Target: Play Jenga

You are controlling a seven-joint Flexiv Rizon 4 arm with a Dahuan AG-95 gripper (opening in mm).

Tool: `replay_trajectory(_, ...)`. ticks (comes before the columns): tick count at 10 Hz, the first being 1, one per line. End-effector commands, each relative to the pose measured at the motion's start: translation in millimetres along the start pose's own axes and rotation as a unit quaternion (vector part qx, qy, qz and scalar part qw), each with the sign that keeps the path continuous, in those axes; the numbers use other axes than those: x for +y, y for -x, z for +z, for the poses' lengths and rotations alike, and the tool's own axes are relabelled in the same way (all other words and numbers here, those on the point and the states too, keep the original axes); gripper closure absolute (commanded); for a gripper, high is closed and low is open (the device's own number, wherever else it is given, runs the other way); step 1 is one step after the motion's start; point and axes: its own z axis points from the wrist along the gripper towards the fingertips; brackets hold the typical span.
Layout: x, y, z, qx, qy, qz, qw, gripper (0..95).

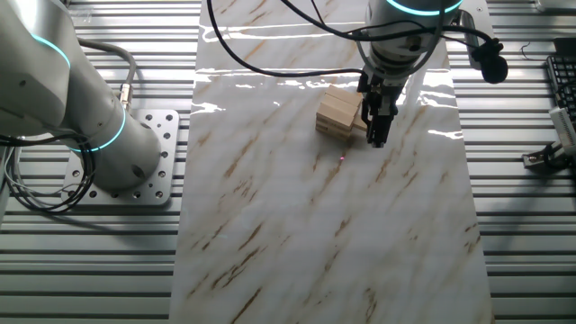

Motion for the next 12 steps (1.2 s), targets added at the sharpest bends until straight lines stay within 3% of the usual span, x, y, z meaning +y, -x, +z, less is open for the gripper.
replay_trajectory(1, 0.1, 0.0, 0.1, -0.063, -0.009, -0.023, 0.9977, 95.0)
replay_trajectory(2, 0.1, 0.0, 0.1, -0.063, 0.002, -0.019, 0.9978, 95.0)
replay_trajectory(12, 0.1, 0.0, 0.1, -0.064, 0.001, -0.019, 0.9978, 95.0)
